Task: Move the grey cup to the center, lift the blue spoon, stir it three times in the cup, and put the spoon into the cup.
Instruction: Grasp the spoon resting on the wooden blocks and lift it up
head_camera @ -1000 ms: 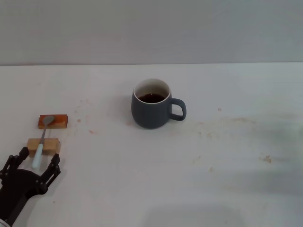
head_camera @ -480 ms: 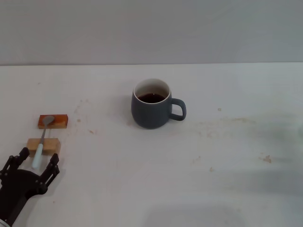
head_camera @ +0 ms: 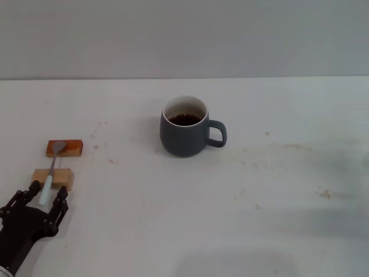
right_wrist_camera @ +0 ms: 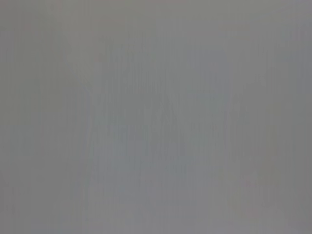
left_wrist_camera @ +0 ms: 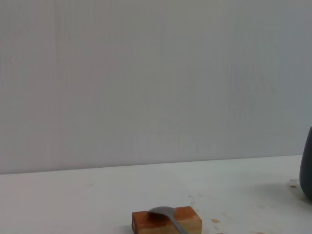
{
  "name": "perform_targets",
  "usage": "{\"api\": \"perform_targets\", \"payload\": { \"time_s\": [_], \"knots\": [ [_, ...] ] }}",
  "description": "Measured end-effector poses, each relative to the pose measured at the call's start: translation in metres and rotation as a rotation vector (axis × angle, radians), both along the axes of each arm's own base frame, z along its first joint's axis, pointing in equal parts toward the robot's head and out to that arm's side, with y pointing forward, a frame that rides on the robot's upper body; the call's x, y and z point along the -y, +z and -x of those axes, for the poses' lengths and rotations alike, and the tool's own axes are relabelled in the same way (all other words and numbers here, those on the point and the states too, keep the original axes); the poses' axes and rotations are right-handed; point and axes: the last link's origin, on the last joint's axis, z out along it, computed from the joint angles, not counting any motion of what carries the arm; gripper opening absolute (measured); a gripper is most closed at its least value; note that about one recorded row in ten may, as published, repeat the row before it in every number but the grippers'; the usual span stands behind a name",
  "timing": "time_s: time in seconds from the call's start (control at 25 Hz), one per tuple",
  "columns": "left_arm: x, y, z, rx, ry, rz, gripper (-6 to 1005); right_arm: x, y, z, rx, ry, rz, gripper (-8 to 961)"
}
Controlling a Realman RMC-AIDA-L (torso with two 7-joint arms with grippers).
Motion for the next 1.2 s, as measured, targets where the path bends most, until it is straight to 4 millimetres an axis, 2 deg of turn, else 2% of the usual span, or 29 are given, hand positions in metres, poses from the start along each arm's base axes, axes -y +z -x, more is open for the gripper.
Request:
{"api": "perform_targets", "payload": {
  "time_s": [0.36,0.6,0.92,1.12,1.2],
  "knots": [
    [-0.0004,0.0005,0.0003,-0.001,0.000,0.000,565,0.0012,-0.0009,0.0007,-0.005,0.002,-0.002,-1],
    [-0.0027,0.0004,0.0003,-0.002,0.000,0.005,383,0.0013,-0.0010,0.0011,-0.005,0.004,-0.002,-1],
    [-0.0032,0.0004,-0.0001,-0.010,-0.005,0.004,349,0.0014,-0.0010,0.0013,-0.005,0.006,-0.003,-1],
    [-0.0035,0.0002,-0.0013,-0.029,-0.018,0.003,144,0.0020,-0.0009,0.0010,-0.004,0.006,-0.003,-1],
    [-0.0033,-0.0005,-0.0028,-0.031,-0.025,0.004,143,0.0023,-0.0010,0.0007,-0.004,0.005,-0.003,-1]
  ]
}}
